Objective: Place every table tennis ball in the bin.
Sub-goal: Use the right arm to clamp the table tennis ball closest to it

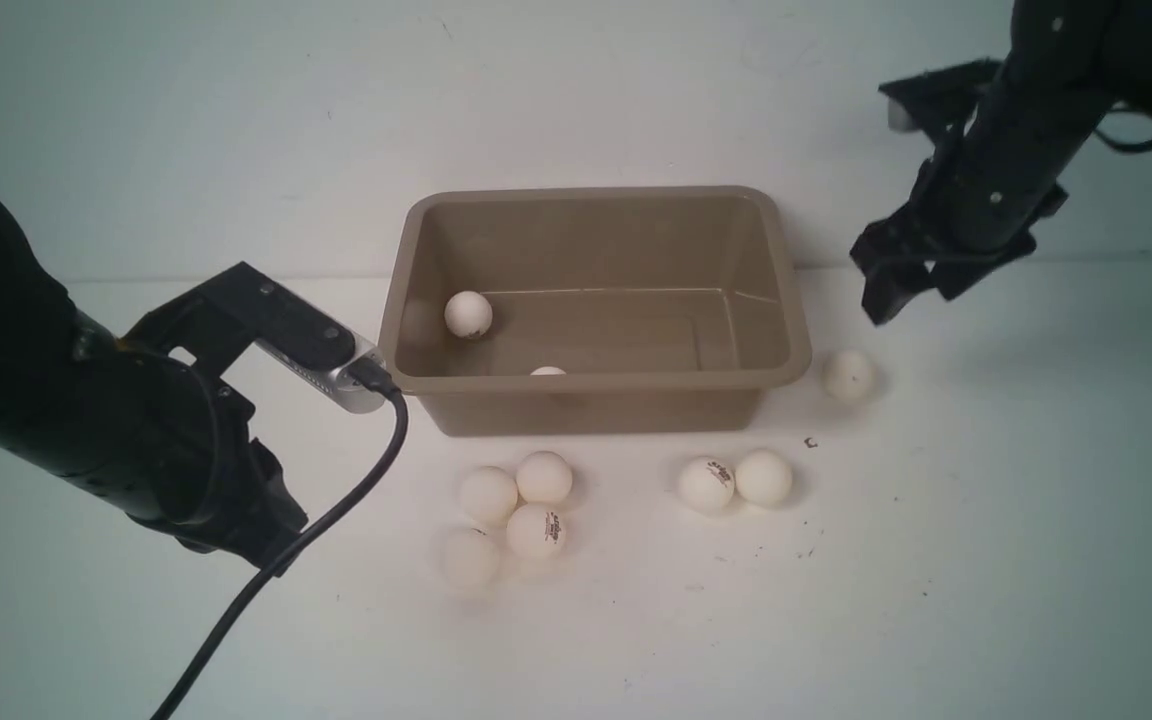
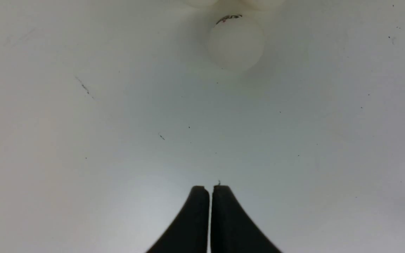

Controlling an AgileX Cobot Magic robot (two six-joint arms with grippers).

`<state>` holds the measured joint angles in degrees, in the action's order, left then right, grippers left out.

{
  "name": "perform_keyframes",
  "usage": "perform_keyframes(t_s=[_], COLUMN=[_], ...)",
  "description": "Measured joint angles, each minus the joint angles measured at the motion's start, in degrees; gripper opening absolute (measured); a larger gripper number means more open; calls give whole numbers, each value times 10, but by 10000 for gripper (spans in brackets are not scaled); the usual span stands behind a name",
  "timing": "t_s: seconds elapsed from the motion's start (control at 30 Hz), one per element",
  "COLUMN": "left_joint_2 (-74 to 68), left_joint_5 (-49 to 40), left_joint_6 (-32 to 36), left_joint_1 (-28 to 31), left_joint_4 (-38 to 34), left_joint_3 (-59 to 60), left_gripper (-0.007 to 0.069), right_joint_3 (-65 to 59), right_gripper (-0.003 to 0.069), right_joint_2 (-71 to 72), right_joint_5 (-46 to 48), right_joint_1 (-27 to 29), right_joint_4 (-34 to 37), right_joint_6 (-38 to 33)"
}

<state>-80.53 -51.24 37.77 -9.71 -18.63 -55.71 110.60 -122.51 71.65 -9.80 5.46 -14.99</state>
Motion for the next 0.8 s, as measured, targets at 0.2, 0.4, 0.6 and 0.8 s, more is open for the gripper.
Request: perform_keyframes(t_s=[0.2,0.4,0.6,0.8], left_joint_2=[0,0,0,0], left_joint_5=[0,0,-1,-7], left_joint_6=[0,0,0,0], left_joint_1=[0,0,0,0], left_joint_4=[0,0,0,0], left_joint_3=[0,0,0,0], left_gripper=[-8,-8,-8,-8], right_joint_3=[-2,-3,-3,-3], right_gripper=[477,477,465,393], right_joint_2=[-32,-50,-73,-91], right_joint_5=[-8,-42,-70,-87], right_joint_1=[0,-1,-6,-8], right_joint_4=[24,42,42,41], right_joint_6=[0,0,0,2])
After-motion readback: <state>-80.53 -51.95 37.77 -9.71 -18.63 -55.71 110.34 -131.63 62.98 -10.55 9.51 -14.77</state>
